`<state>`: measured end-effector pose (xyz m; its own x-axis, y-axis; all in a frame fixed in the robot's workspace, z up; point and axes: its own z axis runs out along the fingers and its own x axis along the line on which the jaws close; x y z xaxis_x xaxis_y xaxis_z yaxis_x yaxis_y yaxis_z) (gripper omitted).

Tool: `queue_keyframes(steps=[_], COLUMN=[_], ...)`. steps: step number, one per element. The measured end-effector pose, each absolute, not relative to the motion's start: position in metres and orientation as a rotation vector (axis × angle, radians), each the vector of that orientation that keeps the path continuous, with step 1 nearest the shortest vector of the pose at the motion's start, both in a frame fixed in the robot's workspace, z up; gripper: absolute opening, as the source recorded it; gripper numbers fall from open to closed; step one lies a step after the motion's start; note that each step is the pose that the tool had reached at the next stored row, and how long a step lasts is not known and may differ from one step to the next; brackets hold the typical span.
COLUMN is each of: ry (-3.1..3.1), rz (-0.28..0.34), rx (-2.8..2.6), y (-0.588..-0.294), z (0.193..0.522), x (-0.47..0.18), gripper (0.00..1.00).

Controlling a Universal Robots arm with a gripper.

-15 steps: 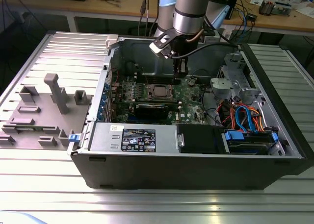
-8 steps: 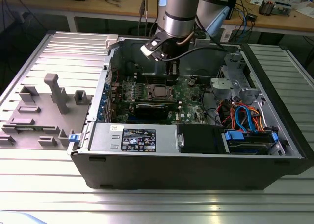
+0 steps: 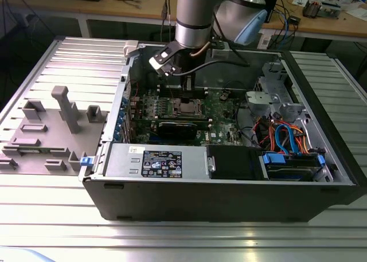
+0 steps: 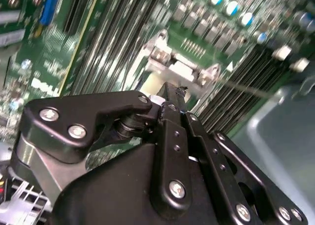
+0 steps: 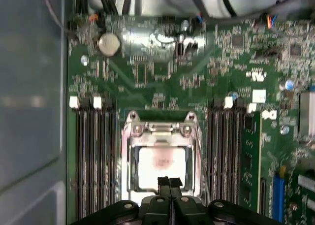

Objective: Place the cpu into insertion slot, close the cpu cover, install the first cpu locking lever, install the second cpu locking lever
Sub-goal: 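Close the cpu cover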

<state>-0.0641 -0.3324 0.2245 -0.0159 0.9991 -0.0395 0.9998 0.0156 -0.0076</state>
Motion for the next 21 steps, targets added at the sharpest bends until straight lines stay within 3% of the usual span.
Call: queue_keyframes(steps=[8,21], ry=[2.23,2.232], rz=[-0.043,-0.04], rx=[2.187,2.188], y=[-0.332,-0.332], z=[0.206,0.212], x=[-0.074,-0.067], gripper=[0.11,0.11])
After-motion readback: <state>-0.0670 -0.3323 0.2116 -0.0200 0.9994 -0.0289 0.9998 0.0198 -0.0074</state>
